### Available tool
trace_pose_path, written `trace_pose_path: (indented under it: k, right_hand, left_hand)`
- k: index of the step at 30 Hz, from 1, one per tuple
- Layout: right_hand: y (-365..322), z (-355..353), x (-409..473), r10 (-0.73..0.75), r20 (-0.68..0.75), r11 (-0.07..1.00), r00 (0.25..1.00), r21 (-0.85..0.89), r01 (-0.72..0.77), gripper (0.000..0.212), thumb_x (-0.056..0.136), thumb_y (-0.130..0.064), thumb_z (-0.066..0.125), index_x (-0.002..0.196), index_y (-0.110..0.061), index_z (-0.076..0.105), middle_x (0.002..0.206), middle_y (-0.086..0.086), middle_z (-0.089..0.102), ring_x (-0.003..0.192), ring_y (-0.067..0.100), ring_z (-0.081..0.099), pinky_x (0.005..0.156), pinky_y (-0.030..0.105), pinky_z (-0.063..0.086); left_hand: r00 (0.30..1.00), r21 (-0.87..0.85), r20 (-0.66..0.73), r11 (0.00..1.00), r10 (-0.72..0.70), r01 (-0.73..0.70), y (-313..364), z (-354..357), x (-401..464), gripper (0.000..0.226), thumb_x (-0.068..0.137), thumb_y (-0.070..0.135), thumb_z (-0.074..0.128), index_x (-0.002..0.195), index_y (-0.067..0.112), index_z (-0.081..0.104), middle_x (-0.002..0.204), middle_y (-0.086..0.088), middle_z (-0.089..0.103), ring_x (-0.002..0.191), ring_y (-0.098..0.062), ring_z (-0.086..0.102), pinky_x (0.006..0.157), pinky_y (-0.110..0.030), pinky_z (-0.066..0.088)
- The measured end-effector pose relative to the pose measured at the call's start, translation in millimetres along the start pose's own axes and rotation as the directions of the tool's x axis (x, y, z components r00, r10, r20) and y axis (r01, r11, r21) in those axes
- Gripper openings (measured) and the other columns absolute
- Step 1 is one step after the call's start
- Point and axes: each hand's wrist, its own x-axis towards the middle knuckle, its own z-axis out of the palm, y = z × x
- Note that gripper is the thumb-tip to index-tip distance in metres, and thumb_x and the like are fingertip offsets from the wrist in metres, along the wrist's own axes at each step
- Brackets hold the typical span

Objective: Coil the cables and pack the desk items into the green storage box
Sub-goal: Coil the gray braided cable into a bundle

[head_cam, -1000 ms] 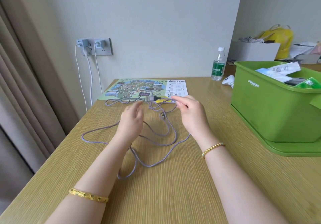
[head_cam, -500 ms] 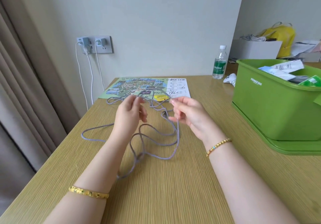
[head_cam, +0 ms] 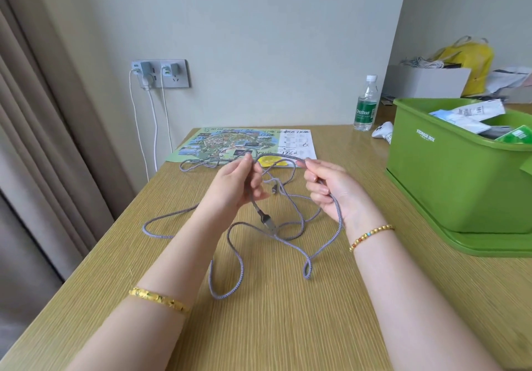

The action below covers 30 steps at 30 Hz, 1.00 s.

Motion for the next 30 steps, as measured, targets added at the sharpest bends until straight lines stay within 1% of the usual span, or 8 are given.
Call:
trace_pose_path:
  k: [3, 6, 10, 14, 19, 23, 26, 30]
  right_hand:
    - [3, -2, 2, -0.011, -0.040, 0.995, 0.999, -0.100, 0.007, 0.016, 0.094, -0.015, 0.050, 0.085, -0.006, 0.060, 0.048, -0.007, 0.037, 0.031, 0.000, 0.025, 0.028, 0.012, 0.014]
    - [5, -3, 3, -0.012, -0.052, 0.958, 0.999, -0.287, -0.004, 0.017, 0.094, -0.017, 0.053, 0.082, -0.007, 0.061, 0.048, -0.008, 0.038, 0.032, 0.000, 0.024, 0.028, 0.013, 0.015]
    - [12, 2, 0, 0.075, 0.024, 0.787, 0.997, -0.616, -0.045, 0.020, 0.095, -0.021, 0.050, 0.082, -0.013, 0.064, 0.050, -0.007, 0.038, 0.031, 0.001, 0.023, 0.030, 0.013, 0.017]
    - [19, 9, -3, 0.202, 0.091, 0.682, 0.975, -0.728, -0.074, 0.023, 0.097, -0.023, 0.046, 0.085, -0.016, 0.064, 0.046, -0.009, 0.035, 0.031, 0.002, 0.021, 0.032, 0.014, 0.016]
    - [17, 10, -5, 0.264, 0.120, 0.632, 0.957, -0.771, -0.078, 0.023, 0.097, -0.026, 0.046, 0.084, -0.018, 0.064, 0.040, -0.015, 0.028, 0.033, 0.002, 0.018, 0.032, 0.014, 0.015]
    - [15, 10, -8, 0.295, 0.135, 0.613, 0.946, -0.786, -0.079, 0.024, 0.096, -0.028, 0.049, 0.084, -0.016, 0.065, 0.040, -0.015, 0.028, 0.033, 0.002, 0.018, 0.032, 0.014, 0.015]
    - [12, 8, -9, 0.305, 0.151, 0.634, 0.940, -0.769, -0.082, 0.027, 0.094, -0.033, 0.052, 0.078, -0.014, 0.064, 0.040, -0.014, 0.027, 0.033, 0.002, 0.018, 0.031, 0.014, 0.014]
    - [5, 6, -12, 0.317, 0.347, 0.814, 0.883, -0.577, -0.065, 0.025, 0.093, -0.030, 0.052, 0.080, -0.012, 0.065, 0.044, -0.013, 0.027, 0.034, 0.000, 0.020, 0.031, 0.012, 0.018]
  left_hand:
    - [0.998, -0.116, -0.017, 0.992, -0.056, 0.054, 7, 7, 11, 0.035, 0.096, 0.038, 0.046, 0.066, 0.017, 0.047, 0.051, 0.007, 0.047, 0.046, -0.006, 0.047, 0.053, -0.022, 0.053]
    - [0.976, -0.277, -0.193, 0.960, -0.098, 0.042, 0, 16, 19, 0.028, 0.091, 0.035, 0.056, 0.072, 0.014, 0.054, 0.070, 0.004, 0.064, 0.064, -0.006, 0.059, 0.062, -0.025, 0.058]
    - [0.965, -0.503, -0.249, 0.863, -0.084, -0.055, -13, 14, 21, 0.040, 0.095, 0.035, 0.049, 0.062, 0.011, 0.048, 0.094, -0.004, 0.072, 0.086, -0.013, 0.068, 0.071, -0.026, 0.058]
    - [0.984, -0.481, -0.161, 0.865, 0.073, -0.143, -12, 10, 16, 0.044, 0.099, 0.036, 0.036, 0.087, 0.007, 0.066, 0.101, -0.004, 0.072, 0.093, -0.017, 0.069, 0.078, -0.028, 0.057]
    - [0.989, -0.406, -0.132, 0.906, 0.071, -0.120, -12, 9, 15, 0.039, 0.101, 0.034, 0.031, 0.106, 0.011, 0.063, 0.112, -0.002, 0.065, 0.089, -0.017, 0.069, 0.080, -0.030, 0.057]
    - [0.988, -0.349, -0.155, 0.934, 0.017, -0.071, -11, 9, 14, 0.037, 0.100, 0.039, 0.030, 0.107, 0.023, 0.062, 0.091, 0.002, 0.066, 0.062, -0.009, 0.066, 0.062, -0.025, 0.056]
    - [0.978, -0.365, -0.208, 0.929, -0.015, -0.063, -11, 4, 17, 0.039, 0.100, 0.043, 0.027, 0.107, 0.025, 0.061, 0.068, 0.005, 0.058, 0.048, -0.010, 0.056, 0.059, -0.027, 0.057]
    - [0.980, -0.402, -0.190, 0.915, -0.056, -0.026, -7, 0, 18, 0.035, 0.102, 0.035, 0.025, 0.104, 0.022, 0.057, 0.046, 0.008, 0.033, 0.035, -0.006, 0.028, 0.043, -0.019, 0.045]
